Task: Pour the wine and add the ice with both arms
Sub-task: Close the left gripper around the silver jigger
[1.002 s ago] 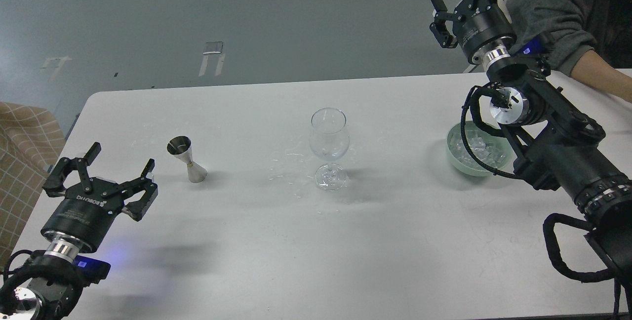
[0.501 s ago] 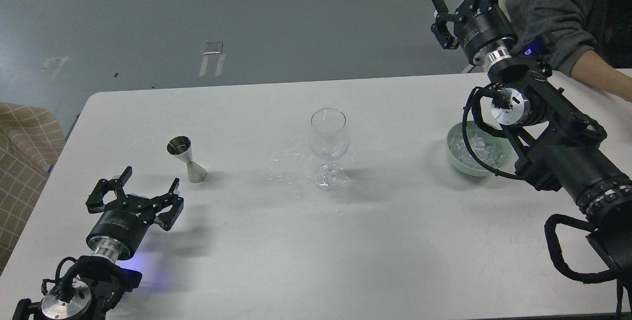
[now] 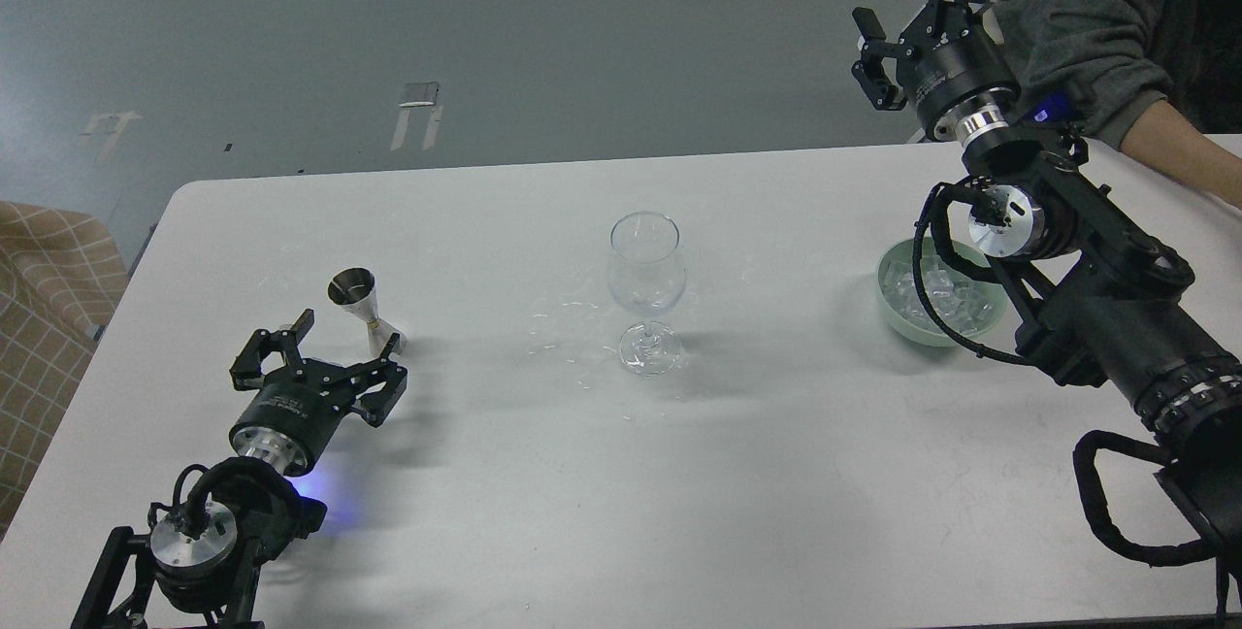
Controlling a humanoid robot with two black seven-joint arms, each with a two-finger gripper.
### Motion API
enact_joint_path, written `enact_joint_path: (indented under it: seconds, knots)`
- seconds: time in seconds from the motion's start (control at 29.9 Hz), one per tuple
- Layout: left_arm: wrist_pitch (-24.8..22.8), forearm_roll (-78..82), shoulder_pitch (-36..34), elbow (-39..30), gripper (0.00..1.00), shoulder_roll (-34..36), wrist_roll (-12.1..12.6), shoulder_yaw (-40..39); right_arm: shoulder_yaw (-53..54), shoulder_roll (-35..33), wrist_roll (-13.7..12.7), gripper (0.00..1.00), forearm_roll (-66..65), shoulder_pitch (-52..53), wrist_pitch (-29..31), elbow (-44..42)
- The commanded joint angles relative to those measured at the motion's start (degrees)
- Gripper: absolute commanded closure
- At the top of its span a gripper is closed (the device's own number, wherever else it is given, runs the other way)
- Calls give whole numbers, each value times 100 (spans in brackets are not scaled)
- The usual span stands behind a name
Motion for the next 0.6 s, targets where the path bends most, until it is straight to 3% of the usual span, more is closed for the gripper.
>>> enact_joint_path:
  seconds: [0.0, 0.57]
  knots:
    - [1, 3, -189, 212, 2, 6, -23, -1, -1, -46, 0, 0, 0, -1, 0, 8]
    - [-8, 249, -795, 898, 4, -73, -208, 16, -9, -55, 0, 0, 0, -18, 0, -1]
